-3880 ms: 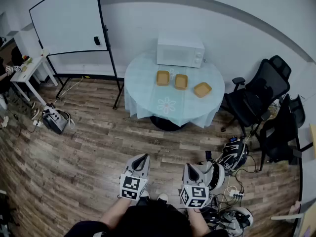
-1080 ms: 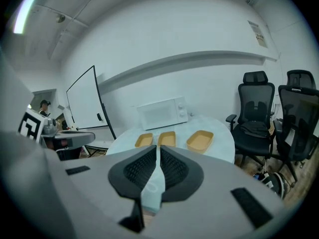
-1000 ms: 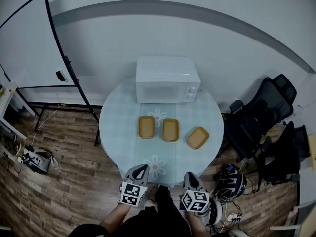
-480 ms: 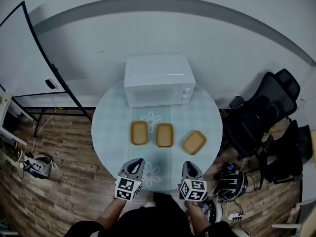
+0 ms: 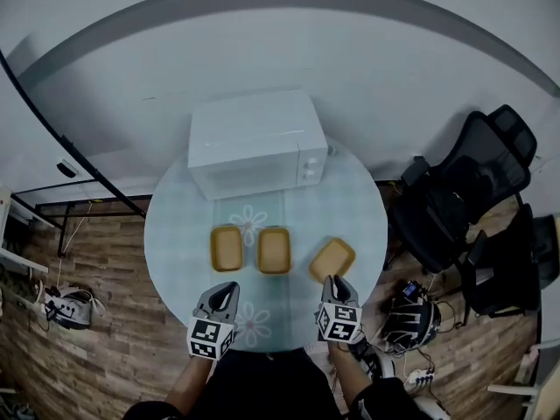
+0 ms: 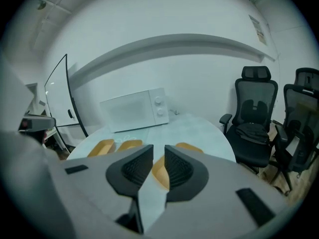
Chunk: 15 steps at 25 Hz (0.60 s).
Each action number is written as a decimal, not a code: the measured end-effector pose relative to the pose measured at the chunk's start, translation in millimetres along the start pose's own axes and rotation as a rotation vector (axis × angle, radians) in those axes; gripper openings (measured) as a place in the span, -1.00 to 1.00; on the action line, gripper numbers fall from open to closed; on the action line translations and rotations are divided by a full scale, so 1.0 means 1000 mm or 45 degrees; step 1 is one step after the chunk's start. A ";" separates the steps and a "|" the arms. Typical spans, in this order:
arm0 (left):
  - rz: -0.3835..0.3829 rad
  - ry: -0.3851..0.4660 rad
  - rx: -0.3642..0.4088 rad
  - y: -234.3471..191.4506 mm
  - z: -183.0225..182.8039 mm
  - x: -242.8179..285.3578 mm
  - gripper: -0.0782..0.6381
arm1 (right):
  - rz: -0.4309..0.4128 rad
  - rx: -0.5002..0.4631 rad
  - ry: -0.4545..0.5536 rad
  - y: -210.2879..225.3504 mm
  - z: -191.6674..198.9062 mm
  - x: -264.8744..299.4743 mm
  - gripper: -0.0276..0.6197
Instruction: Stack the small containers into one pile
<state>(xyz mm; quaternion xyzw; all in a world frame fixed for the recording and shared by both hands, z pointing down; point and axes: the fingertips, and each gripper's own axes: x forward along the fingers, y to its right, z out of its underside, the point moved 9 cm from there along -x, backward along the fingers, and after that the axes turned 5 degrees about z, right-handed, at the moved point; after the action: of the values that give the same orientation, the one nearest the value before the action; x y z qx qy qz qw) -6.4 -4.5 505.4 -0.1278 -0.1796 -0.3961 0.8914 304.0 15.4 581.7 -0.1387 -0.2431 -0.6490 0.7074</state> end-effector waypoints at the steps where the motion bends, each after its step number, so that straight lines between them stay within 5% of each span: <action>1: 0.002 -0.007 -0.003 -0.001 0.000 0.002 -0.74 | 0.012 0.008 -0.012 0.005 0.001 0.006 -0.71; 15: 0.044 -0.049 -0.014 -0.037 -0.001 0.017 -0.74 | 0.221 0.094 -0.141 0.046 0.019 0.060 -0.64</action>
<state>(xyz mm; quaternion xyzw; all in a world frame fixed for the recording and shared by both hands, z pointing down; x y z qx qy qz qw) -23.8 -40.2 514.5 -0.1433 -0.1922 -0.3789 0.8938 348.8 -20.0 634.4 -0.1689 -0.2926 -0.5671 0.7511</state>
